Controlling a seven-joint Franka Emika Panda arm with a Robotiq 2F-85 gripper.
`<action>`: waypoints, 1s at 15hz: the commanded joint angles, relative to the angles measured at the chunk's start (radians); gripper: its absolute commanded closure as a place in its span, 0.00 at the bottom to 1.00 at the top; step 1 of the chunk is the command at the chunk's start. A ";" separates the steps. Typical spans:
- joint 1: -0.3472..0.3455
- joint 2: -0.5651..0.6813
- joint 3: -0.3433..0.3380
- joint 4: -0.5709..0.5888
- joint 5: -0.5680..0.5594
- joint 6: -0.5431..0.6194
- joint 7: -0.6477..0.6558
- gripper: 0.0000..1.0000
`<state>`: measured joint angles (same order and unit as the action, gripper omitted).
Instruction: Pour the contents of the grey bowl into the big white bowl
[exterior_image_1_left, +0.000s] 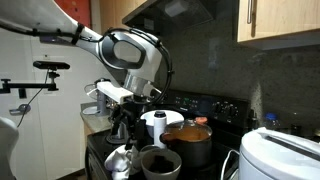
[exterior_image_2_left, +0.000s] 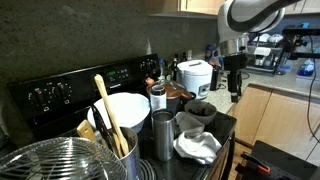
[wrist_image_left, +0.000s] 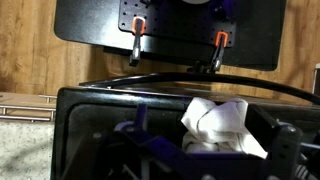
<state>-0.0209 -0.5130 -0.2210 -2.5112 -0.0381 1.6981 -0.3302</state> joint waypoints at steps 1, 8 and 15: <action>-0.048 0.109 0.018 0.065 -0.036 0.056 0.065 0.00; -0.109 0.341 0.014 0.068 -0.080 0.390 0.213 0.00; -0.132 0.554 0.015 0.120 -0.045 0.562 0.311 0.00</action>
<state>-0.1344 -0.0226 -0.2206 -2.4384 -0.0993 2.2365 -0.0679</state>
